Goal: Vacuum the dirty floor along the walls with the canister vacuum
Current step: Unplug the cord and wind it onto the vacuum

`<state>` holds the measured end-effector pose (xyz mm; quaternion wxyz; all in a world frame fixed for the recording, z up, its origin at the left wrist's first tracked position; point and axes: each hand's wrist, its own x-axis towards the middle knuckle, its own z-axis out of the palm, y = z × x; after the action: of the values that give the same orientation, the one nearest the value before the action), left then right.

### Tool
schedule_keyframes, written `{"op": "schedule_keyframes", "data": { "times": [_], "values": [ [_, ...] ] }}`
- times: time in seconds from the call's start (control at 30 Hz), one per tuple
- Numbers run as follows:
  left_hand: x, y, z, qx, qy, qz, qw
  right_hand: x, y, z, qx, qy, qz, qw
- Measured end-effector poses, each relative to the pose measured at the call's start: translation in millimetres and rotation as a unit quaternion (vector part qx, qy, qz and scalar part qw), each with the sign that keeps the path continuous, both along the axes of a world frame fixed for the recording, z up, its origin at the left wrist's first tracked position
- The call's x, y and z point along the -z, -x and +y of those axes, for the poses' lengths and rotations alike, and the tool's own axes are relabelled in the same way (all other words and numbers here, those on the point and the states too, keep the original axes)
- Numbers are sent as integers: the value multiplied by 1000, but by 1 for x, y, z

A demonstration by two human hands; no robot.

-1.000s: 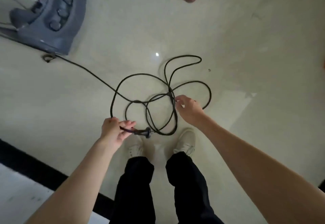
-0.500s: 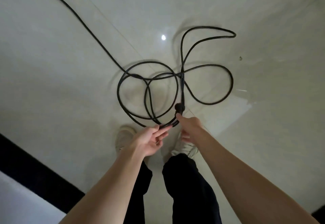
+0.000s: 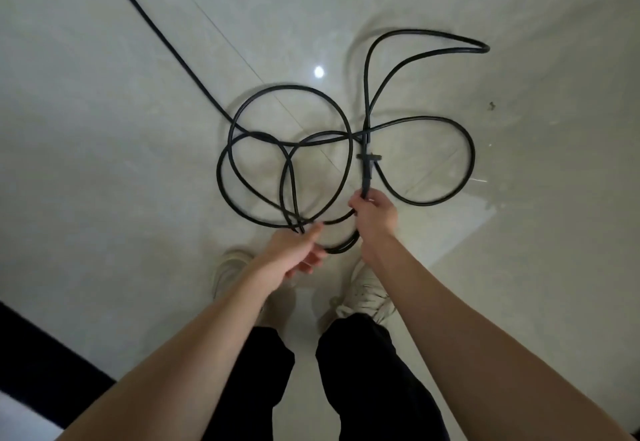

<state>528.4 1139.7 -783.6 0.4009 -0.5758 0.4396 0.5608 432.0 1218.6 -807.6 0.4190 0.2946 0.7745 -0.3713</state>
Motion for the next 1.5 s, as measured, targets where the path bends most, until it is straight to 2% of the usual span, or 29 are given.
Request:
{"op": "schedule_keyframes", "data": {
  "times": [0.03,0.1,0.17,0.33,0.43,0.57,0.63,0.67,0.73,0.8,0.83,0.87,0.97,1.07,1.17,1.27,1.3,1.37,1.5],
  "values": [
    [4,-7,-8,29,83,5,996,2,0,3,-2,4,29,1000],
    [17,-17,-32,71,251,1,965,11,1,10,-39,-16,78,996],
    [31,-20,-57,59,341,4,938,22,2,13,-110,-50,95,988],
    [70,7,-86,147,403,26,903,48,1,-3,-241,-102,106,959],
    [86,13,-81,181,447,38,875,57,-1,-20,-252,-152,150,944],
    [93,10,-77,156,426,63,889,65,10,-36,-184,-132,185,956],
    [92,6,-83,168,436,70,881,66,20,-32,-207,-140,194,949],
    [90,4,-87,204,458,75,862,66,25,-27,-230,-142,200,942],
    [88,1,-92,275,520,108,801,64,33,-18,-273,-131,210,930],
    [88,6,-95,292,570,188,745,63,36,-11,-314,-121,222,915],
    [89,11,-97,296,575,234,726,63,37,-8,-332,-116,228,908],
    [92,16,-98,307,560,269,721,63,38,-6,-345,-107,233,903],
    [99,31,-99,370,483,295,737,62,44,-8,-318,-64,198,925],
    [103,38,-91,408,474,228,746,61,48,-13,-260,-24,132,956],
    [99,41,-89,352,456,200,793,54,48,-13,-276,-16,109,955],
    [74,37,-99,250,387,218,861,38,48,-13,-302,-35,159,939],
    [59,35,-104,245,371,214,870,28,48,-14,-320,-44,181,929],
    [26,30,-115,264,374,214,863,2,48,-18,-360,-53,231,902],
    [-58,29,-141,278,447,220,821,-70,53,-39,-403,-40,334,851]
  ]
}}
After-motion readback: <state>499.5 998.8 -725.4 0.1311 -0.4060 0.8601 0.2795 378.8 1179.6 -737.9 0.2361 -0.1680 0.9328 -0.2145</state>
